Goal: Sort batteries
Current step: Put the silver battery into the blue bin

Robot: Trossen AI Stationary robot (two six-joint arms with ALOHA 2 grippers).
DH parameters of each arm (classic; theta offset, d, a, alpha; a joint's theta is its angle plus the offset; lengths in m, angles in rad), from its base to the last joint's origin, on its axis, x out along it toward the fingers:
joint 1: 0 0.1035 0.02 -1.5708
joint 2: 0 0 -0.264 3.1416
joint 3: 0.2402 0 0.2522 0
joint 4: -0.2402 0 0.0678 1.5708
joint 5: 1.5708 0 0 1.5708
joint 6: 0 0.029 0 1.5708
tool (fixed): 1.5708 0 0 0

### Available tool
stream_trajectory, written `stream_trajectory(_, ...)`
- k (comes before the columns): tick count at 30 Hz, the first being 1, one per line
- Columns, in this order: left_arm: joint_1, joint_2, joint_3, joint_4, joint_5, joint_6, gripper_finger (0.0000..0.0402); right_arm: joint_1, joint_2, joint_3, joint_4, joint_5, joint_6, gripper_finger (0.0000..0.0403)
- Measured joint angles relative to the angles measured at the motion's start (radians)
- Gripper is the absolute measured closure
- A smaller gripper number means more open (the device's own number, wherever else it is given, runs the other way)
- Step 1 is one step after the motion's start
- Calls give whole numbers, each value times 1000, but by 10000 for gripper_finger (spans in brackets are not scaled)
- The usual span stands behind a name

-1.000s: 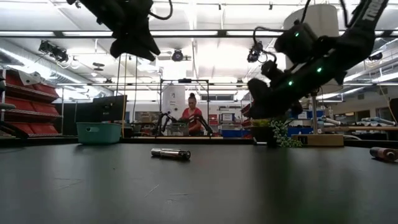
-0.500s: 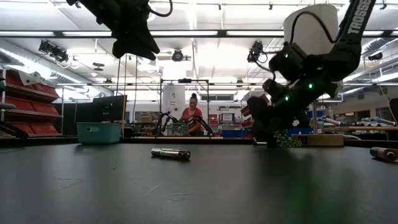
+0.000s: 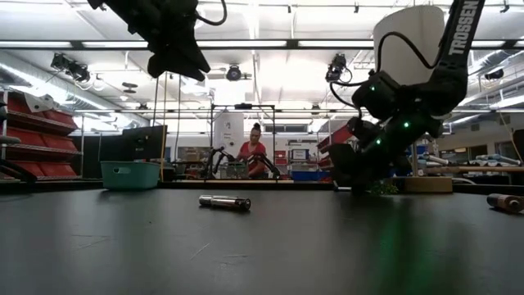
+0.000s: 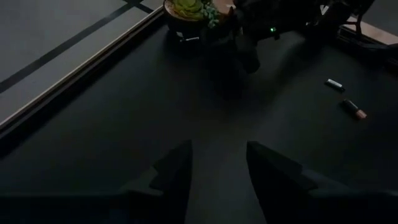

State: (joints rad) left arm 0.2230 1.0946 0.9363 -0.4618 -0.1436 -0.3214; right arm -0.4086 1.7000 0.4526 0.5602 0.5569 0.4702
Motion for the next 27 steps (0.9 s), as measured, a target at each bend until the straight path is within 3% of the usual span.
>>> stream_trajectory(10,0,0,0,1,-1,5,234,-52,0,70,-109,-60,-61,186)
stream_trajectory(17,0,0,0,1,-1,6,234,-75,0,112,-190,-80,-9,188)
stream_trajectory(27,0,1,1,28,-1,6,234,-82,0,124,-203,-112,-24,192)
